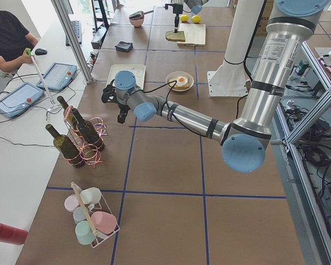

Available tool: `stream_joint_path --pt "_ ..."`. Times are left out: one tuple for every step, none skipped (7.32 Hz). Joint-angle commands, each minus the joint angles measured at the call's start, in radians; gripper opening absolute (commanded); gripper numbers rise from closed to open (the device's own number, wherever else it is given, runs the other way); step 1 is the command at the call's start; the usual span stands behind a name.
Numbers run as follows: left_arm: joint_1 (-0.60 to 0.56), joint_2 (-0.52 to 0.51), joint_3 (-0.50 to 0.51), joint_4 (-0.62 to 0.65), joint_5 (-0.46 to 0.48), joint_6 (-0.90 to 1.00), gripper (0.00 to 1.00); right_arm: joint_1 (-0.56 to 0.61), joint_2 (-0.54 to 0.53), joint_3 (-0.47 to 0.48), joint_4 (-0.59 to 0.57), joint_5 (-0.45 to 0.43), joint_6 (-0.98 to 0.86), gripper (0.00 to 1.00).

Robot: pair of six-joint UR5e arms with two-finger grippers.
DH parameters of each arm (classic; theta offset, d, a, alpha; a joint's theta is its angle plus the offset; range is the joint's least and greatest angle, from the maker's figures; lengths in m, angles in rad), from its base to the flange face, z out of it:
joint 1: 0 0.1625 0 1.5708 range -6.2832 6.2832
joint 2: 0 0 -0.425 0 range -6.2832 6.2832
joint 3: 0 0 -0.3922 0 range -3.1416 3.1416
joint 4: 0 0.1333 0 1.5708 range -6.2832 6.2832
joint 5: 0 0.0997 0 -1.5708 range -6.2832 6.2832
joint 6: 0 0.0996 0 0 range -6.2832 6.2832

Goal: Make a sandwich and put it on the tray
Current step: 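Lift the bread slice with the right gripper and carry it over the plate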

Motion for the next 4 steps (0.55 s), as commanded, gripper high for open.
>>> stream_joint_path --pt "0.000 0.000 0.001 0.000 0.001 -0.001 1.00 -0.133 0.218 -0.021 -0.154 -0.107 0.081 0.00" --pt "0.000 0.000 0.002 0.000 0.000 -0.001 1.00 -0.266 0.262 -0.040 -0.156 -0.260 0.131 0.00" --pt "0.000 0.000 0.002 0.000 0.000 0.001 1.00 -0.369 0.328 -0.087 -0.156 -0.394 0.180 0.00" --pt "-0.001 0.000 0.004 0.000 0.000 0.001 1.00 -0.420 0.373 -0.130 -0.156 -0.456 0.192 0.00"
